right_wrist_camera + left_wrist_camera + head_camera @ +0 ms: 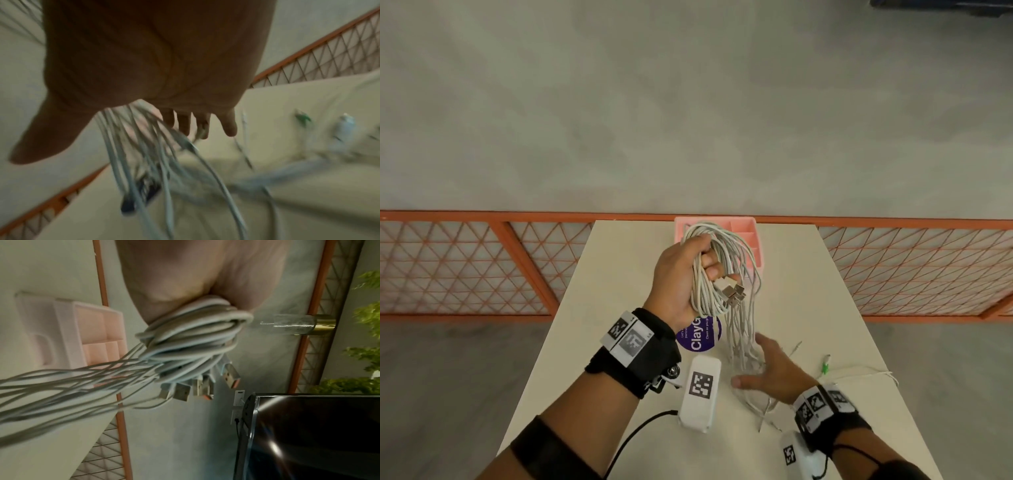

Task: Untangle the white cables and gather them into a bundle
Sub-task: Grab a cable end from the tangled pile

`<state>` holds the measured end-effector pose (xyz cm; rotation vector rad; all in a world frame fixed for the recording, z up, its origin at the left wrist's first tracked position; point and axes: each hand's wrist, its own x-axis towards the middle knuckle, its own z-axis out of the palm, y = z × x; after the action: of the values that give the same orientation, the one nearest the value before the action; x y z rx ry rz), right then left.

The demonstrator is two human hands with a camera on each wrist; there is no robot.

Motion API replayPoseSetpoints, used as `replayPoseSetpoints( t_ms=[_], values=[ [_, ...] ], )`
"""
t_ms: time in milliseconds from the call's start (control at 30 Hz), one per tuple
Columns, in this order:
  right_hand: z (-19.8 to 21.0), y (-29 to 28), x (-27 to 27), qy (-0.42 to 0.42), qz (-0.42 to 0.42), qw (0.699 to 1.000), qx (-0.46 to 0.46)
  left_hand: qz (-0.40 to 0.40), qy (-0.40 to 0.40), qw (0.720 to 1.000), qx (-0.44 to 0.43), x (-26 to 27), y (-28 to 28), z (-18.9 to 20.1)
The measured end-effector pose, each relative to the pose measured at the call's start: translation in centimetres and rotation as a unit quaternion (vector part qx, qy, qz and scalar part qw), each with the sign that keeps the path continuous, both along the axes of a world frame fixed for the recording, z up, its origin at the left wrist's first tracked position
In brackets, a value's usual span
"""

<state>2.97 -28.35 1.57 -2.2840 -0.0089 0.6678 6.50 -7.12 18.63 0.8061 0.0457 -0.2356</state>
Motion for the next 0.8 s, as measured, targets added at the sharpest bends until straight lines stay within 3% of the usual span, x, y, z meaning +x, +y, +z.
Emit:
replayPoseSetpoints(
  t_ms=[133,267,367,567,700,800],
  values=[
    [7.8,-0.4,2.9,-0.067,0.007,0.991,0.119,-0.023,0.015,1.000,0.000,-0.1,0.0,0.0],
    [14.7,0.8,5.2,-0.170,-0.053,0.917,0.358,-0.066,0.007,0.998,-0.006,-0.1,0.1,0.0],
    [17.6,2.5,7.0,-0.161,0.005,0.899,0.407,-0.117,0.008,0.993,-0.015,-0.1,0.1,0.0],
    [17.4,4.1,9.4,0.026,0.103,0.907,0.407,-0.220,-0.002,0.974,-0.048,-0.4,1.2,0.3],
    [15.1,4.0,9.4,0.078,0.128,0.910,0.387,-0.230,-0.018,0.971,-0.062,-0.3,2.4,0.4],
    [14.5,3.8,8.8,0.111,0.091,0.902,0.408,-0.226,-0.016,0.971,-0.070,0.0,2.9,0.4]
  ],
)
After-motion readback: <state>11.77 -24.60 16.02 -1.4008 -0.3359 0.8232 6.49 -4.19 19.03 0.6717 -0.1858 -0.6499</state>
